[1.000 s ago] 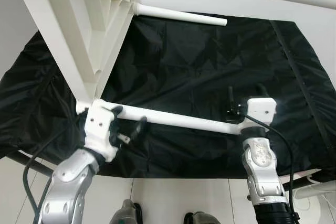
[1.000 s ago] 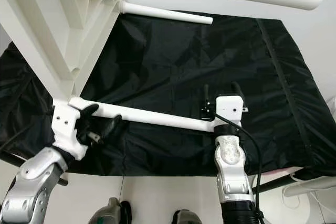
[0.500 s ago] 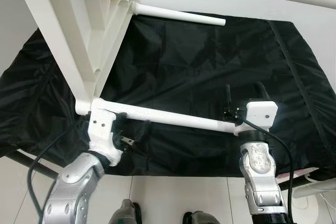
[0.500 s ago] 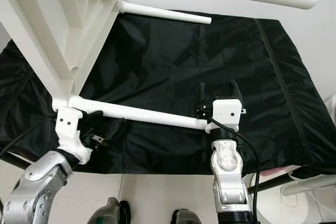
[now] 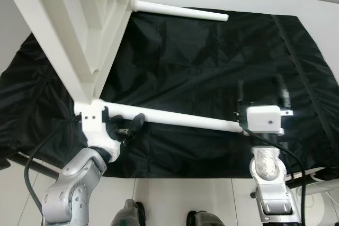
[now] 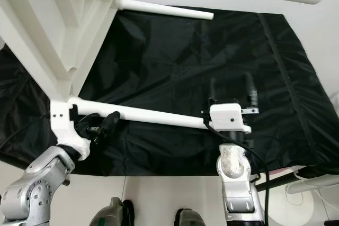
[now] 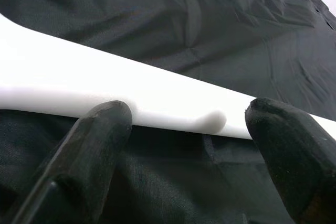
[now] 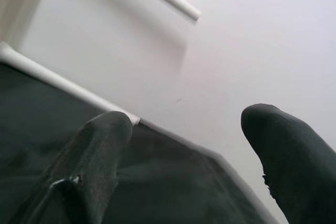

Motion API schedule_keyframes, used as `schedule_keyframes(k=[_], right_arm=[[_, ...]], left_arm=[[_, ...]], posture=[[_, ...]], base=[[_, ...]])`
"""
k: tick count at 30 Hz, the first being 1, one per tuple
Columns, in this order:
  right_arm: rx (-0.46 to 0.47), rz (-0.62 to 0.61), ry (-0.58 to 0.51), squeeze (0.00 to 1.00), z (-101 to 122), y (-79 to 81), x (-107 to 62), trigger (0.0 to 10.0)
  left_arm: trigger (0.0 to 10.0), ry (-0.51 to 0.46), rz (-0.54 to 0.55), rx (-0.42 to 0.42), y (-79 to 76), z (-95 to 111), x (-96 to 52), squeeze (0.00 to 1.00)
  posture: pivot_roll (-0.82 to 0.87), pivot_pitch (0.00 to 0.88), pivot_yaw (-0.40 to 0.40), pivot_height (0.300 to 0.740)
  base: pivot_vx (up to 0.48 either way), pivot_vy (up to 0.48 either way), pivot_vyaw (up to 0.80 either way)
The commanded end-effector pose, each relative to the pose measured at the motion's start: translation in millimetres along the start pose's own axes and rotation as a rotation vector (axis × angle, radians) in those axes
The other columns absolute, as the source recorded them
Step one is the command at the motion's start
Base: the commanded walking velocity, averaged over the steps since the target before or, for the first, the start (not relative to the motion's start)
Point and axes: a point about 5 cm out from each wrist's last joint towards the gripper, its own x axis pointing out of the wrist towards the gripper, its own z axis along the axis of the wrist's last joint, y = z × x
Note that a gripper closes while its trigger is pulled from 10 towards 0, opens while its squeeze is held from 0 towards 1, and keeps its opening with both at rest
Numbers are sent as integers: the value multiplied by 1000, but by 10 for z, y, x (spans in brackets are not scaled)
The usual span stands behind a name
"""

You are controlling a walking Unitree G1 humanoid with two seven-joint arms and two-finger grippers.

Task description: Building children table

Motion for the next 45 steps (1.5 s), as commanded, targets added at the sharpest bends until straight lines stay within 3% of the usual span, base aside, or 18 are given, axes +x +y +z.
schedule_keyframes(k=[1,2,4,5,8,15,18,25,36,45], right_arm=[[-147,13,-145,0,149,16,-52,10000],[-239,32,-254,0,245,46,-71,10000],[-239,32,-254,0,245,46,-71,10000],[-281,48,-330,0,306,73,-80,10000],[-319,70,-421,0,370,109,-85,10000],[-341,48,-500,0,448,86,-28,10000],[-331,35,-606,0,631,-15,113,10000],[-376,-43,-723,0,856,-202,275,10000],[-346,1,-786,0,1013,-188,404,10000],[-326,166,-763,0,1053,-79,630,10000]], left_arm=[[10000,37,32,-41,49,-42,18,0],[10000,41,29,-47,44,-29,34,0],[10000,41,29,-47,44,-29,34,0],[10000,50,26,-45,40,-21,49,0],[10000,63,15,-37,34,-12,74,0],[10000,71,16,-31,48,-2,97,0],[10000,83,-1,-7,52,9,135,0],[10000,94,-26,10,44,55,209,0],[10000,83,-36,17,26,96,282,0],[10000,68,-44,21,-19,105,288,0]], posture=[[11,157,58,740],[9,156,64,740],[9,156,64,740],[8,155,69,740],[10,152,75,740],[10,147,91,740],[4,143,109,740],[-7,140,127,740],[-14,136,120,740],[-17,139,100,740]], base=[[0,0,0],[0,0,0],[0,0,0],[0,0,0],[0,0,0],[0,0,0],[0,0,0],[0,0,0],[0,0,0],[0,0,0]])
